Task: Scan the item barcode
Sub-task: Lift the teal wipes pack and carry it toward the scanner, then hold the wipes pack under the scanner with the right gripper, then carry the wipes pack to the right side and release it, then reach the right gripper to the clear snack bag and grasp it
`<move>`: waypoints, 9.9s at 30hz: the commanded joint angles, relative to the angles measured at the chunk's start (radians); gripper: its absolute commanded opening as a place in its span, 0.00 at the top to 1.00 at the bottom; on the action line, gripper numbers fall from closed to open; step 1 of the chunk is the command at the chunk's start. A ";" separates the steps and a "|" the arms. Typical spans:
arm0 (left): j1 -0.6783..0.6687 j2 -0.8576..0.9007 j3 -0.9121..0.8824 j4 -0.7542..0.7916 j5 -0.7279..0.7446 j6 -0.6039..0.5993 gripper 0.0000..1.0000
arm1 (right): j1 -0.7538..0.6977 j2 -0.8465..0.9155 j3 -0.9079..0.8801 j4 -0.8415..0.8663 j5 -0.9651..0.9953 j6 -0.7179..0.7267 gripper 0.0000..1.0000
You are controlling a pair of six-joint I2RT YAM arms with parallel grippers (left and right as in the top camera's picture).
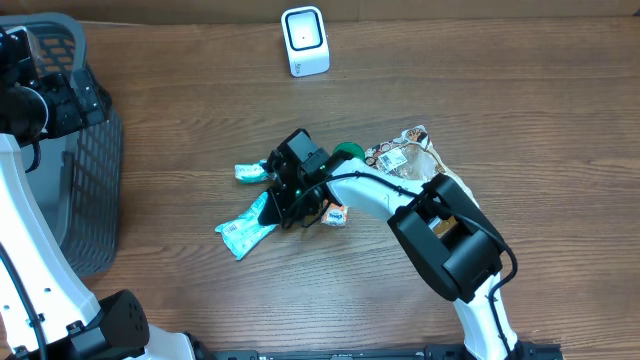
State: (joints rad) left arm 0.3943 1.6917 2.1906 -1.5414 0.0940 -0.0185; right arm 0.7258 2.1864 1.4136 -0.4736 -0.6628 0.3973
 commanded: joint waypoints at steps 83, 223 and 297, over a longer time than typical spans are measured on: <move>-0.002 0.005 0.003 0.001 0.003 0.019 0.01 | -0.157 0.176 0.504 0.826 1.246 -1.447 0.96; -0.002 0.005 0.003 0.001 0.003 0.019 0.01 | -0.839 -0.397 0.040 -0.592 0.231 -0.553 0.08; -0.002 0.005 0.003 0.001 0.003 0.019 0.00 | -0.674 -0.013 -0.583 0.325 0.006 -0.267 0.62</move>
State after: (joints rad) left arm 0.3943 1.6920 2.1906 -1.5414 0.0940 -0.0185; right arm -0.0071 2.0243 0.9047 -0.1116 -0.9409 0.1276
